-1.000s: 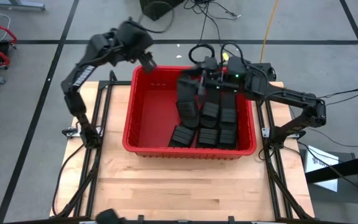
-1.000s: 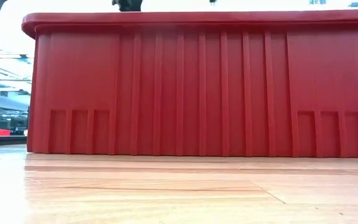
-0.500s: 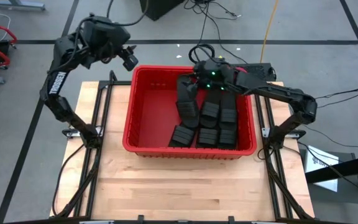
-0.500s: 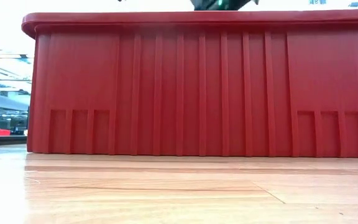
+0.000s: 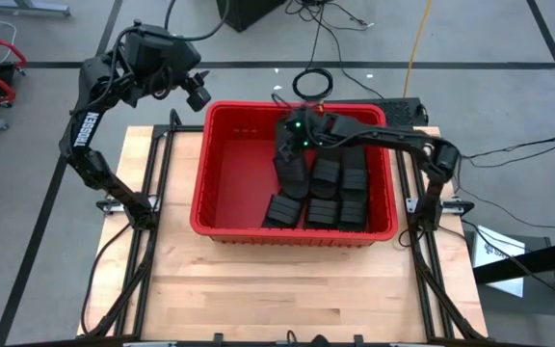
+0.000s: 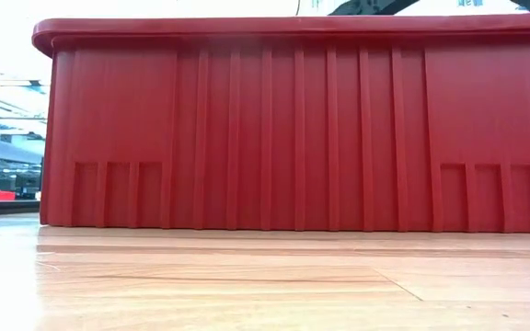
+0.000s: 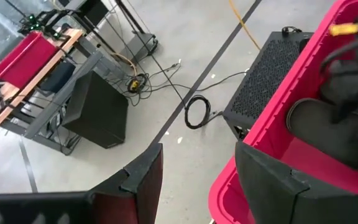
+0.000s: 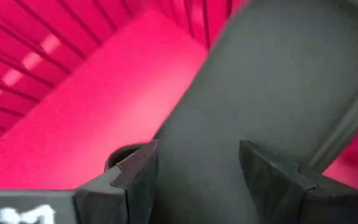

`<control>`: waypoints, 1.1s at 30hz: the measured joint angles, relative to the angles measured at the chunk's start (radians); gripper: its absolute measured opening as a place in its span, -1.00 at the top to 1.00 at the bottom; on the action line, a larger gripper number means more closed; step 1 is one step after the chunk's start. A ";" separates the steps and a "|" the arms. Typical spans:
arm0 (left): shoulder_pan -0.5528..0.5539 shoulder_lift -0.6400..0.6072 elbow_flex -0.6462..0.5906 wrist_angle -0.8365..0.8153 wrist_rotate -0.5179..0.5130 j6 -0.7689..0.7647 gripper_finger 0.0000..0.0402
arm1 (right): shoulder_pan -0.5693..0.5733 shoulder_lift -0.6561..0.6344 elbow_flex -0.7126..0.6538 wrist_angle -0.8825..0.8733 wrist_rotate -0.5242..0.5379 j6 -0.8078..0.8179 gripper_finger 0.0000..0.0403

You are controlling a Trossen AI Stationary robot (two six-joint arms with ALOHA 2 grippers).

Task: Pick and place slides into bin
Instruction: Put the black slide into the red bin

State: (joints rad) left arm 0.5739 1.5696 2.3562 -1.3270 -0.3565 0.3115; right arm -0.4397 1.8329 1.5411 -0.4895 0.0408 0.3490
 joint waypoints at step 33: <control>-0.003 0.001 0.000 0.103 0.042 -0.167 0.01 | -0.066 -0.130 -0.002 -0.162 -0.324 -0.180 -0.04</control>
State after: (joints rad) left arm 0.5709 1.5707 2.3562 -1.2236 -0.3142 0.1440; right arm -0.5053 1.7033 1.5394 -0.6514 -0.2835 0.1685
